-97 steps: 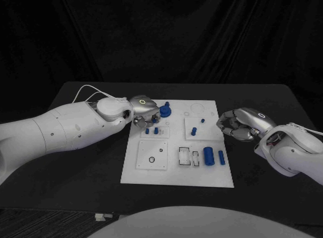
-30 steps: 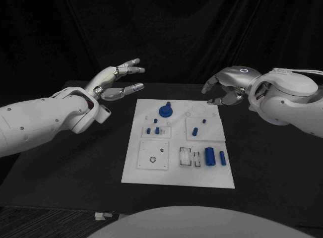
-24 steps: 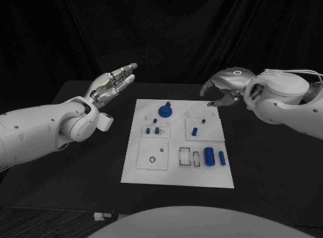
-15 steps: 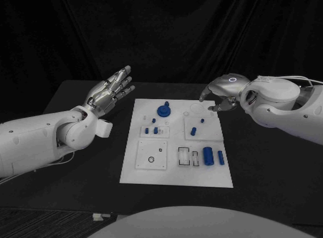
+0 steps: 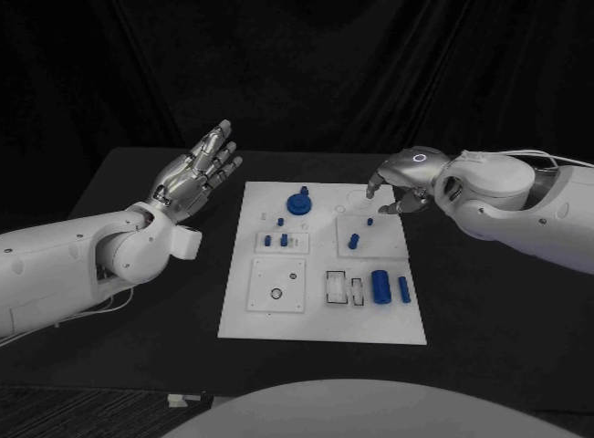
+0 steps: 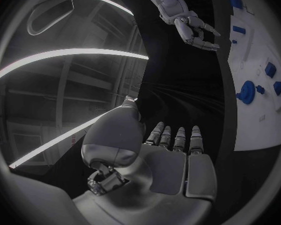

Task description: Assemble the parts on the task board

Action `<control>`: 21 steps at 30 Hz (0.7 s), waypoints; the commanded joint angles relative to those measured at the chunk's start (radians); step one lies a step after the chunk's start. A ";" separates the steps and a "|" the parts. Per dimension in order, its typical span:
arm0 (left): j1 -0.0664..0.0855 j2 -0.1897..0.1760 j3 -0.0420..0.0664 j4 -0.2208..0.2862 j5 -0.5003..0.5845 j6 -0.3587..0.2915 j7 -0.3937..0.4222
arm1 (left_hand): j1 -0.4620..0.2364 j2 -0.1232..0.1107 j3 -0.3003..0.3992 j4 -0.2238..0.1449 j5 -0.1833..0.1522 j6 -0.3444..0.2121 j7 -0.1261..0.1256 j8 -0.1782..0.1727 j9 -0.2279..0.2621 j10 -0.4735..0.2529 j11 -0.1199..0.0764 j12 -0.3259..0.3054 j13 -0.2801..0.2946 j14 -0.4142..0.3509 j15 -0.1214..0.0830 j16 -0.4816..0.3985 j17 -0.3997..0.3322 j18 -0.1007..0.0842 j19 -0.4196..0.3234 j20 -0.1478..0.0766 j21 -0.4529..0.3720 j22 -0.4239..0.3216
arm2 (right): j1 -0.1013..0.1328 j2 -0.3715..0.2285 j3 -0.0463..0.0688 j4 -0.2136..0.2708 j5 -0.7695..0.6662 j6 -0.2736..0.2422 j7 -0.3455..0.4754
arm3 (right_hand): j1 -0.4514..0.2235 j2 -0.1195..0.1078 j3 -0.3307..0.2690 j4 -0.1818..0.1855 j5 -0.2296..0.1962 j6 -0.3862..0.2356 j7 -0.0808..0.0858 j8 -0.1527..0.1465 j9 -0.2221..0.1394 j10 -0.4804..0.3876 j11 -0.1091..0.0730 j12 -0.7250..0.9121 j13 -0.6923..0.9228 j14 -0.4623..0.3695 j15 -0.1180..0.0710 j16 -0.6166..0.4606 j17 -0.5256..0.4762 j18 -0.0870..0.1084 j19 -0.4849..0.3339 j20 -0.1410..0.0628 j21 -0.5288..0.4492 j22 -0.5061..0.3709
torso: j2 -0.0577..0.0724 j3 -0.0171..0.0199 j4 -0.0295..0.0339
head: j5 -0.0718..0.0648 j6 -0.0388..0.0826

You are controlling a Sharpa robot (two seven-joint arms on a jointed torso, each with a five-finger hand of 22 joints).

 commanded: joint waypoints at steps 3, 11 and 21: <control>-0.002 0.002 0.001 0.005 -0.003 -0.005 0.203 | 0.026 0.002 -0.007 -0.001 0.012 -0.018 -0.010 -0.005 -0.003 0.001 -0.009 -0.004 -0.001 0.000 -0.008 -0.004 -0.001 0.007 0.000 0.006 -0.003 -0.001 | -0.018 0.011 0.000 -0.019 -0.017 -0.015 0.022 | 0.003 0.007 0.010 -0.007 -0.017 0.015 0.017 -0.008 -0.001 0.033 -0.006 0.019 -0.006 0.023 -0.001 0.010 0.005 0.003 0.012 -0.002 0.016 0.156 | 0.000 0.0020 -0.0020 | 0.000 0.000; -0.004 0.003 0.001 0.008 -0.004 0.001 0.200 | 0.049 0.016 -0.009 -0.001 0.039 -0.032 -0.003 -0.006 -0.004 0.001 -0.001 -0.001 -0.001 0.000 0.014 -0.004 -0.001 0.006 0.000 0.019 -0.003 -0.001 | -0.037 0.034 0.000 -0.051 -0.017 -0.033 0.040 | 0.007 0.012 0.018 -0.015 -0.025 0.027 0.040 -0.012 -0.001 0.083 -0.015 0.038 -0.008 0.028 -0.007 0.019 0.015 0.000 0.019 -0.008 0.032 0.160 | -0.001 0.0014 -0.0032 | -0.002 0.000; -0.006 0.004 0.001 0.004 -0.004 0.015 0.193 | 0.105 0.041 -0.020 -0.001 0.130 -0.025 0.044 -0.005 -0.003 0.000 0.063 0.003 -0.001 0.000 0.093 -0.004 -0.001 -0.009 0.002 0.077 -0.001 0.010 | -0.058 0.055 0.000 -0.082 -0.017 -0.039 0.053 | 0.005 0.013 0.021 -0.016 -0.030 0.030 0.046 -0.015 -0.001 0.107 -0.017 0.045 -0.009 0.030 -0.010 0.019 0.015 -0.002 0.023 -0.010 0.041 0.162 | 0.000 0.0011 -0.0024 | -0.002 0.000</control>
